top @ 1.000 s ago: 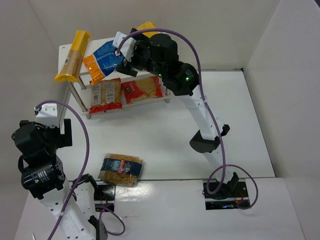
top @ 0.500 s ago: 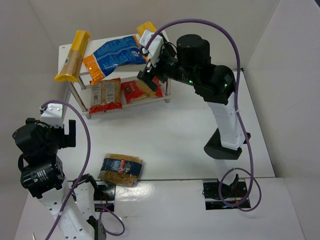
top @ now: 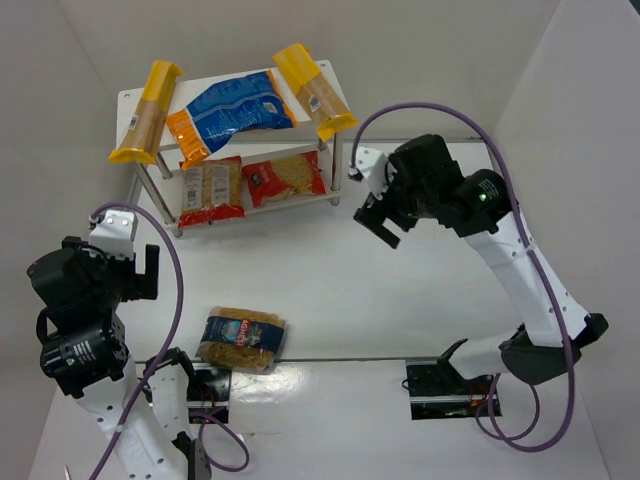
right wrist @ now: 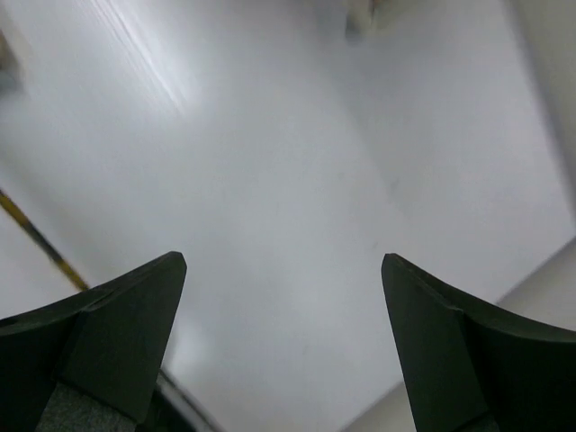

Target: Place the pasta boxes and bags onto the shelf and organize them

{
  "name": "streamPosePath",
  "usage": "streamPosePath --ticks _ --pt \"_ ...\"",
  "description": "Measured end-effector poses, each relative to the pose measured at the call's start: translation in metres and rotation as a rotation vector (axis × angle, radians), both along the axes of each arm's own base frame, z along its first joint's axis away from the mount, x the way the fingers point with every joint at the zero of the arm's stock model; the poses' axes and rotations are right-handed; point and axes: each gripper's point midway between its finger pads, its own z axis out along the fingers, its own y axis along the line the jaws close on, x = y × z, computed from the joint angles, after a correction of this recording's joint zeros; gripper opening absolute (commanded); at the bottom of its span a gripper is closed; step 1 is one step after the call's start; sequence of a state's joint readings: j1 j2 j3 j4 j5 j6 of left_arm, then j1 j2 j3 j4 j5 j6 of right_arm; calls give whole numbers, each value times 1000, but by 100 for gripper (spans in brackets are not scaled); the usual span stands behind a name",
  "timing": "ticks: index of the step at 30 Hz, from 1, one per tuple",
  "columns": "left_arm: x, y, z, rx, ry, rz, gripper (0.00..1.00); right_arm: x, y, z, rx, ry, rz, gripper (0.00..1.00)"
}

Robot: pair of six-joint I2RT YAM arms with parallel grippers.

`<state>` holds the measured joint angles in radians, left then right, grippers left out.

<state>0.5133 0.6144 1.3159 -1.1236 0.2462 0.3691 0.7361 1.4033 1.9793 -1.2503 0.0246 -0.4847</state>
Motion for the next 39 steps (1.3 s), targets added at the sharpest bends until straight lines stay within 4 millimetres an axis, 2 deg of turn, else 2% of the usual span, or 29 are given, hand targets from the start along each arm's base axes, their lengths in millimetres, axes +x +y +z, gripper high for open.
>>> streamPosePath --ticks 3,5,6,8,10,15,18,20,23,25,30,39 --pt "1 -2 0 -7 -2 -12 100 7 -60 -81 -106 177 -145 97" --pt "2 -5 -1 -18 0 -24 100 1 -91 -125 -136 268 -232 97" --pt "3 -6 -2 -26 5 -33 100 -7 -102 -144 -129 314 -266 97" --pt "6 -8 -6 -47 21 -46 100 -13 -115 -161 -77 363 -323 97" --pt "9 -8 -9 -64 38 -52 100 -5 -125 -163 22 344 -417 100" --pt "19 -6 -16 -100 74 -65 100 21 -140 -145 277 228 -586 100" --pt "25 -4 -21 -121 95 -64 100 41 -187 -141 370 161 -765 100" --pt "28 -2 -27 -147 114 -55 100 44 -203 -155 390 165 -836 100" --pt "31 -1 -29 -163 122 -49 100 37 -203 -183 393 238 -859 100" --pt "31 -1 -29 -171 119 -47 100 33 -206 -192 398 260 -874 100" --pt "31 -4 -28 -189 110 -53 100 34 -218 -190 422 234 -907 100" --pt "32 -5 -29 -196 109 -56 100 38 -216 -184 443 210 -884 100"
